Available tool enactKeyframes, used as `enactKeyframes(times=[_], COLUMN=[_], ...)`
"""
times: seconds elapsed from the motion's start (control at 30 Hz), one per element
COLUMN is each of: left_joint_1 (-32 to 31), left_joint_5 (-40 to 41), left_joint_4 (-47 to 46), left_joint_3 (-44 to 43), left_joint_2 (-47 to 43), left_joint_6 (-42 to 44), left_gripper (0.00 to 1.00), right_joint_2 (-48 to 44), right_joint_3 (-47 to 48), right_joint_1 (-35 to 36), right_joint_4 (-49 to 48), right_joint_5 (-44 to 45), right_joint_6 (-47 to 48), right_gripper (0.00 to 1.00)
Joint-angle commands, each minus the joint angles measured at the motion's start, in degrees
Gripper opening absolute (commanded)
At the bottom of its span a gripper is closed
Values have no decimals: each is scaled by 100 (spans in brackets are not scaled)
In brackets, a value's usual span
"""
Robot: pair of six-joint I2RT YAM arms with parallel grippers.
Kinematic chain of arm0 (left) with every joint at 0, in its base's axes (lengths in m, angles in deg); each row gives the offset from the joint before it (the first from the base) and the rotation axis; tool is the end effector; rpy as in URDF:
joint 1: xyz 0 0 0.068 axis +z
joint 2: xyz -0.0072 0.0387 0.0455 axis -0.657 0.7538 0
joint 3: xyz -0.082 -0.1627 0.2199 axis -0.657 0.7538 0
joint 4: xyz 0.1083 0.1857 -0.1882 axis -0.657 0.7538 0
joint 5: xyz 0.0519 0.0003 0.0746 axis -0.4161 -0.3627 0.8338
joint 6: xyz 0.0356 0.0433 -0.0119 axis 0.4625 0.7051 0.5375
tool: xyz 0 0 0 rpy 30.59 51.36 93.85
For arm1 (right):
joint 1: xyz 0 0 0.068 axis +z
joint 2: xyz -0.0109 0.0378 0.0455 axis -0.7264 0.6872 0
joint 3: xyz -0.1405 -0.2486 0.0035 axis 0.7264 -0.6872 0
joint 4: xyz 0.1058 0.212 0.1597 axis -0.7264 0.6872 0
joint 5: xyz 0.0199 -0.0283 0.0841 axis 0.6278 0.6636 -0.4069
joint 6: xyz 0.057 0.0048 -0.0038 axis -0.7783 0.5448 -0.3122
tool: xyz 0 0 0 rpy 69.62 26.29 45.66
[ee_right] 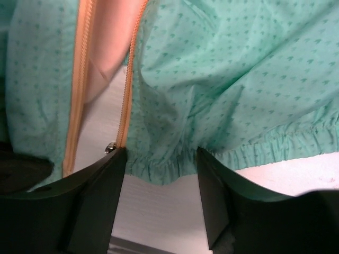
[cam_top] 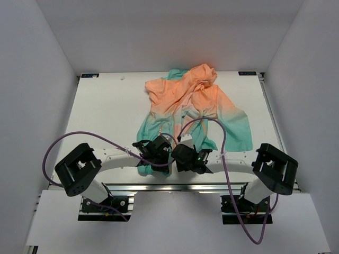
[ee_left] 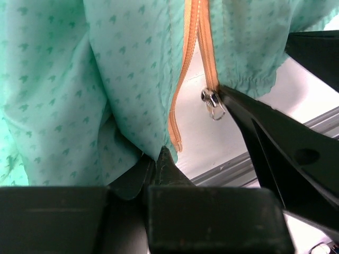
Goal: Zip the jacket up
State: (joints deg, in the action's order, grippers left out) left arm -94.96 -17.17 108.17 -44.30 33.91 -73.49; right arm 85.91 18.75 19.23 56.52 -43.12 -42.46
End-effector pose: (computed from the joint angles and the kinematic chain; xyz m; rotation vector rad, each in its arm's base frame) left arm 0.1667 -0.2332 0.1386 0.2976 2.8275 -0.5513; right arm 0.1387 0.2642 0.1501 -0.3782 2.4061 0.2113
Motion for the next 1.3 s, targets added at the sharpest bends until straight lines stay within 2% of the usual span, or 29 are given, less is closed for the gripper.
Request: enactKeyframes(times=[0.0,0.07,0.1,0.17,0.2,0.4,0.6,0.73,0.83,1.0,1.27], left_joint_1=[-60,-60,-60,-52,-52,-34,19,63,71,80,80], left_joint_5=[480,559,611,699,761,849,849,806,744,805,867], left_joint_4=[493,510,510,528,502,229,-43,-726,-1176,-1186,-861], left_joint_3=[315,254,210,131,52,-255,-388,-195,-54,-54,-124], left_joint_2=[192,140,104,17,-97,-476,-1213,-1969,-2479,-2892,-2823], left_joint_6=[16,-19,-19,-46,-46,-37,33,7,24,138,288], left_gripper=[0,0,0,0,0,0,0,0,0,0,0], right_joint_2=[380,495,504,451,399,-426,-2244,-3413,-3722,-3899,-4101], right_joint_3=[94,102,120,85,33,-503,-1564,-2181,-2288,-2288,-2490], right_joint_1=[36,27,36,36,36,1,-350,-474,-518,-535,-562], right_joint_4=[96,140,210,202,158,-650,-2239,-3435,-3972,-4351,-4746], right_joint_5=[-44,-44,-9,26,-35,-430,-694,-1028,-1055,-941,-817], right_joint_6=[-312,-444,-470,-540,-523,-32,188,557,663,751,532], right_gripper=[58,50,36,19,0,0,0,0,0,0,0])
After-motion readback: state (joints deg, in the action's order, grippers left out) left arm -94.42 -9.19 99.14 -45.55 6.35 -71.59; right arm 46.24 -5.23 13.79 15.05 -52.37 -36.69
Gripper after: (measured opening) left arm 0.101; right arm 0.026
